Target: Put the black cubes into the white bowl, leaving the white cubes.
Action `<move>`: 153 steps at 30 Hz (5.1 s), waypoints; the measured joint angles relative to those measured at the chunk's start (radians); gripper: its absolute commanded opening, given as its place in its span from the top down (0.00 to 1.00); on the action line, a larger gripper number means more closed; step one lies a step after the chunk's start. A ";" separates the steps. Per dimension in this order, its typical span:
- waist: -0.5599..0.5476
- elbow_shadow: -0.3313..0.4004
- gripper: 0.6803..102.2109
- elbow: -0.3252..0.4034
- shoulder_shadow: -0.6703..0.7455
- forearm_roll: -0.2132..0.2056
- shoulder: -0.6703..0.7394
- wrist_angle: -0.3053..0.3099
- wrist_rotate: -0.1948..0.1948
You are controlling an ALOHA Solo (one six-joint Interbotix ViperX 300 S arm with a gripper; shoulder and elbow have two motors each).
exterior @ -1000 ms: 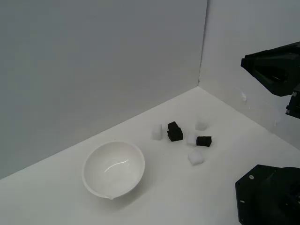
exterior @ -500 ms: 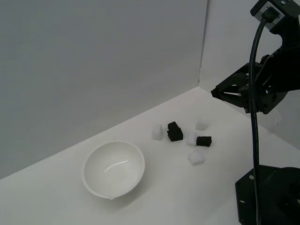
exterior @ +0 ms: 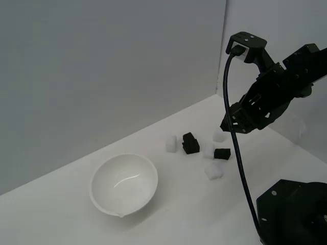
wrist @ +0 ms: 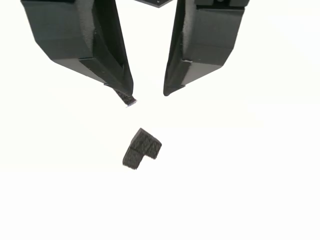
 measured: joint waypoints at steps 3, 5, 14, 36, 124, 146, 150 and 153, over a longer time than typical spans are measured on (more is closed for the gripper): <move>0.000 0.000 0.58 0.000 -0.035 0.011 -0.035 0.002 0.000; 0.000 0.000 0.57 -0.002 -0.063 0.011 -0.060 0.000 0.014; 0.000 0.003 0.52 0.000 -0.179 0.012 -0.179 -0.015 0.043; 0.064 0.003 0.20 0.000 -0.454 0.046 -0.449 -0.081 0.121; -0.535 -0.327 0.98 -0.330 -0.523 -0.072 -0.517 -0.135 -0.080; -0.594 -0.341 0.02 -0.345 -0.607 -0.150 -0.603 -0.273 -0.080; -0.597 -0.342 0.02 -0.345 -0.603 -0.152 -0.597 -0.256 -0.080; -0.571 -0.341 0.02 -0.345 -0.580 -0.147 -0.574 -0.222 -0.069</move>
